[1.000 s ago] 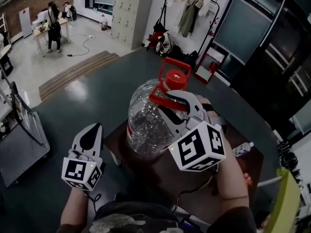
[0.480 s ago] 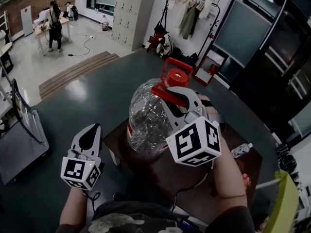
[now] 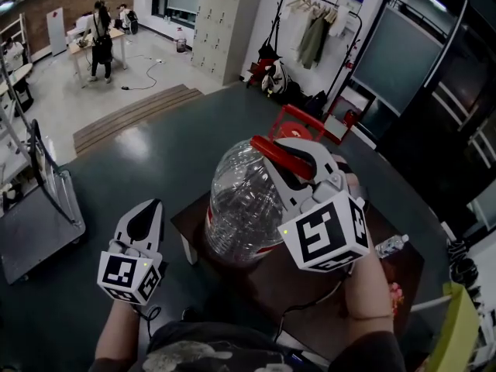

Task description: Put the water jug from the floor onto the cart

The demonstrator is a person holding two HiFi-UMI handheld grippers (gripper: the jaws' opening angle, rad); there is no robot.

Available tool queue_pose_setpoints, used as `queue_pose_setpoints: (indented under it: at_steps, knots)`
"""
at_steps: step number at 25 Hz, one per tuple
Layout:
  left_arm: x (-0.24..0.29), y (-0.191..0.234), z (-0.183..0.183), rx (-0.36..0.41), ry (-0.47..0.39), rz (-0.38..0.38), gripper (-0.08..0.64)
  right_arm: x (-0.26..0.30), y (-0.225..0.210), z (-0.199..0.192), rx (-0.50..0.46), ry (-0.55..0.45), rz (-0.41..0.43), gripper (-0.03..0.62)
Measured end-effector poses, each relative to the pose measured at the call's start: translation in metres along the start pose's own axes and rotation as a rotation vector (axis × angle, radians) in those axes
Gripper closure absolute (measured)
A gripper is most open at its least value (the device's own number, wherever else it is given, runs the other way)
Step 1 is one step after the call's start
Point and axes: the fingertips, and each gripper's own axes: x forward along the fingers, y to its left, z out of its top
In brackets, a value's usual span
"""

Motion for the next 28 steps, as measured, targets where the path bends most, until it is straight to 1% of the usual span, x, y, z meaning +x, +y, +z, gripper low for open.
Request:
queue_pose_setpoints:
  at_steps: [3,8,13,16,20,23,25,28]
  knots:
    - [-0.011,0.001,0.0,0.008,-0.009,0.029,0.552,-0.008,-0.002,0.008,0.015,-0.055,0.004,0.535]
    - [-0.036,-0.002,-0.003,0.004,-0.019,0.098,0.552,-0.026,-0.006,0.015,0.032,-0.124,0.003,0.538]
    - [-0.065,-0.01,-0.001,0.011,-0.026,0.167,0.552,-0.045,0.0,0.035,0.028,-0.217,0.059,0.541]
    - [-0.083,-0.016,-0.003,0.012,-0.03,0.222,0.552,-0.059,0.006,0.053,0.02,-0.311,0.088,0.543]
    - [-0.119,-0.017,-0.004,0.006,-0.035,0.328,0.552,-0.075,0.023,0.086,-0.007,-0.436,0.153,0.545]
    - [-0.176,-0.009,-0.006,0.018,-0.033,0.426,0.552,-0.089,0.059,0.125,-0.024,-0.52,0.215,0.546]
    - [-0.215,-0.004,-0.008,0.026,-0.019,0.504,0.552,-0.093,0.08,0.149,-0.011,-0.589,0.263,0.547]
    - [-0.261,-0.005,-0.011,0.027,0.007,0.595,0.552,-0.098,0.105,0.172,0.0,-0.666,0.332,0.548]
